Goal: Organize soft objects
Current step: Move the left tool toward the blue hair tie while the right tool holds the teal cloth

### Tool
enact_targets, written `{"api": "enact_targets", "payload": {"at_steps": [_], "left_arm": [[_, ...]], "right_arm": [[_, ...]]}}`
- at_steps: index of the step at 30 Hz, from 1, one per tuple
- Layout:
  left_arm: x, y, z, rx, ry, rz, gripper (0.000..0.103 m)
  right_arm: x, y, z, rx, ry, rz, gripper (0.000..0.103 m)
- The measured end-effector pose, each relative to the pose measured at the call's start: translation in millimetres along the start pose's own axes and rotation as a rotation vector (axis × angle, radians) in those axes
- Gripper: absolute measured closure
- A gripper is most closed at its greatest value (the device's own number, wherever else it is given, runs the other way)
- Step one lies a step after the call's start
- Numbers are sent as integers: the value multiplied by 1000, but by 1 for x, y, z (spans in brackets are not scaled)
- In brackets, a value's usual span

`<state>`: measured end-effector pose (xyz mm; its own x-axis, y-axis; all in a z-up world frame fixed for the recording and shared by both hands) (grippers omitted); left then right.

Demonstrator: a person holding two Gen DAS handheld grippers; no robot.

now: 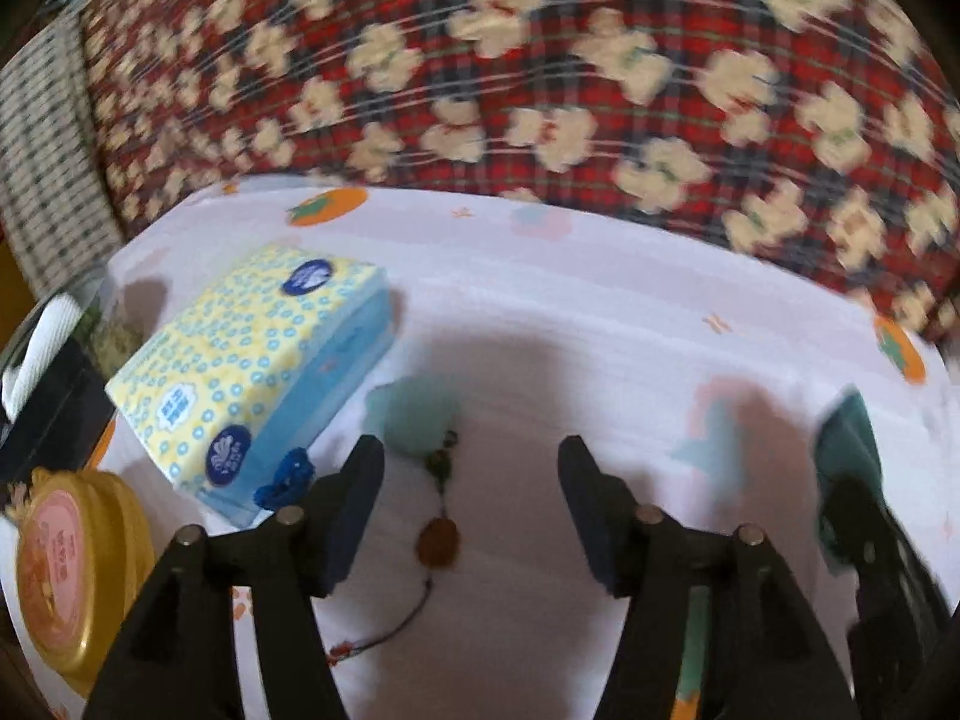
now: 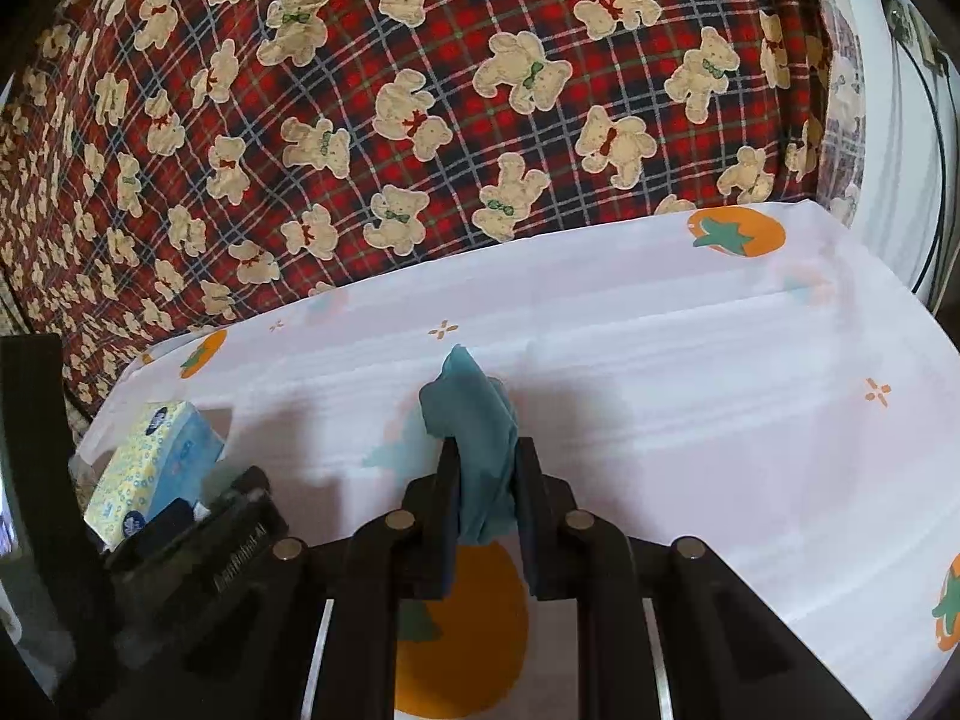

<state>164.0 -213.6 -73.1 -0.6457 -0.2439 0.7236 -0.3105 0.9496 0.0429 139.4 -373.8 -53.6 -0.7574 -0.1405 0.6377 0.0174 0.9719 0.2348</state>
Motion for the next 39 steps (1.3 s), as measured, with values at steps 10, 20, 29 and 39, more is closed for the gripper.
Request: {"api": "enact_targets", "payload": {"at_steps": [10,20,29,39], "left_arm": [[28,47,12,51,-49,-34,29],[5,55,11,81,64,-24,28],[1,60,10,103,79,38,50],[9,80,8,159,54,149,85]], "right_arm": [[0,3,0,6,-1,4,85],[1,2,0,1,-1,-2,85],[1,2,1,3,1,-3,85],[2,0,0,-10,3,-7,85]]}}
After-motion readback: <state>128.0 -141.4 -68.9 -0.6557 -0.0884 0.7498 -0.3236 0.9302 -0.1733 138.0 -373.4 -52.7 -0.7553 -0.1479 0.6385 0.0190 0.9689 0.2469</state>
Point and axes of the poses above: each gripper's, at about its wrist camera, not at the fingertips, and x roughly against the way its jaws point, y to its left, z to its underside, the point moved 2 cm from there along -x, roughly the way its jaws point, and after that the axes turned 3 degrees about x, right-handed, at the moved point
